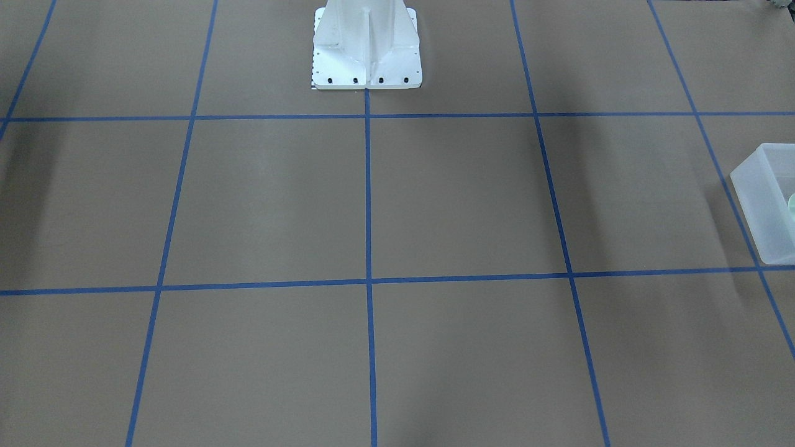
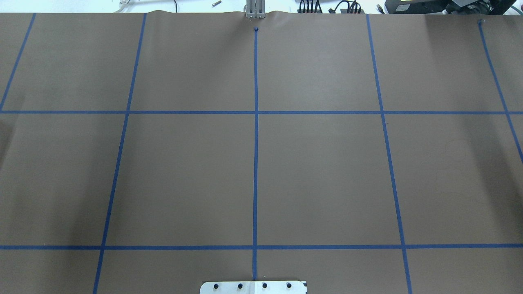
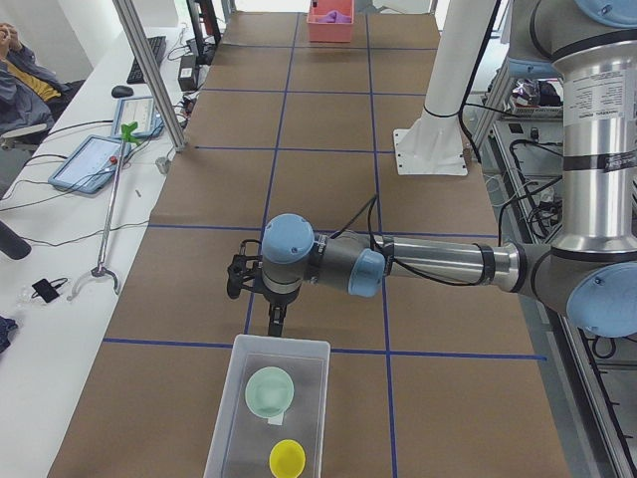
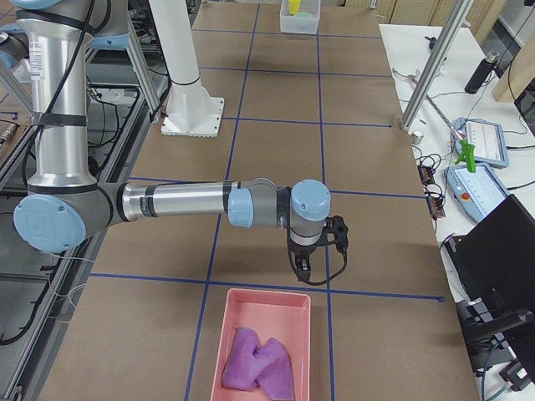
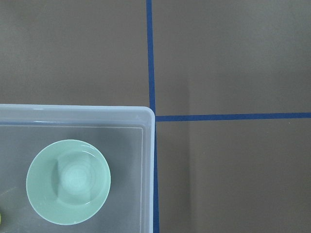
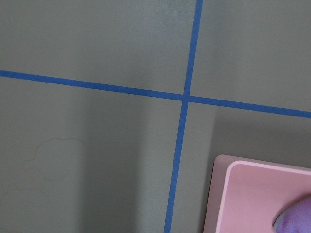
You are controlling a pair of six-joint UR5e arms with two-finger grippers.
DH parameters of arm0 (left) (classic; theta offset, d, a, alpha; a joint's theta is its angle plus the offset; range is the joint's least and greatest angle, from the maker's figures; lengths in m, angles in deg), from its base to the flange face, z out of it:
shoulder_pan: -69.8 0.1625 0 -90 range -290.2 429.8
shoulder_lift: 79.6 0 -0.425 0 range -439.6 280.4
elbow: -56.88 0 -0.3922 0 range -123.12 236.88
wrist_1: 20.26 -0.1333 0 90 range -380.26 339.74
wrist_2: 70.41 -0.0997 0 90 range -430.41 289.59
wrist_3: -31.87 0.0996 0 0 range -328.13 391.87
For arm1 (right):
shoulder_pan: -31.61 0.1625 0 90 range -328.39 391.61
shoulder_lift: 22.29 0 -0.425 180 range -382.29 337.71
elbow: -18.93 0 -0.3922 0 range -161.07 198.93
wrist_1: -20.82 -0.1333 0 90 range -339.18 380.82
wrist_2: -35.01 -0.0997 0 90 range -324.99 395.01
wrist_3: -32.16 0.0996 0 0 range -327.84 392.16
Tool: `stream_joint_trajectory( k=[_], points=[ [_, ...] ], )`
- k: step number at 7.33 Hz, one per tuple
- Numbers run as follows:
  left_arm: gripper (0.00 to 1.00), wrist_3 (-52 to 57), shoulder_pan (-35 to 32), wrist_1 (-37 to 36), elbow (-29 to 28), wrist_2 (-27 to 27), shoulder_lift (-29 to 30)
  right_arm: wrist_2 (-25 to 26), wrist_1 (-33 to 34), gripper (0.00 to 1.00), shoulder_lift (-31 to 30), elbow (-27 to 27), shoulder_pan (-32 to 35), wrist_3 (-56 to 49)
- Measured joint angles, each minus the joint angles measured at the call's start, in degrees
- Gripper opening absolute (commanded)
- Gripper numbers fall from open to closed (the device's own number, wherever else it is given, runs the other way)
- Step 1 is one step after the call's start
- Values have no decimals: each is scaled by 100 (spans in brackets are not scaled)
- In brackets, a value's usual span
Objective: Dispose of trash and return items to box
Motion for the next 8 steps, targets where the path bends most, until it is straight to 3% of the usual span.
stream_joint_trajectory(
  k=[4,8],
  points=[
    [98,730,210,-514,225,-508,-46,-8,2,100,-27,-95,-43,5],
    [98,769,204,-1298,549,-522,-54,-95,5,100,-60,-171,-58,16]
  ],
)
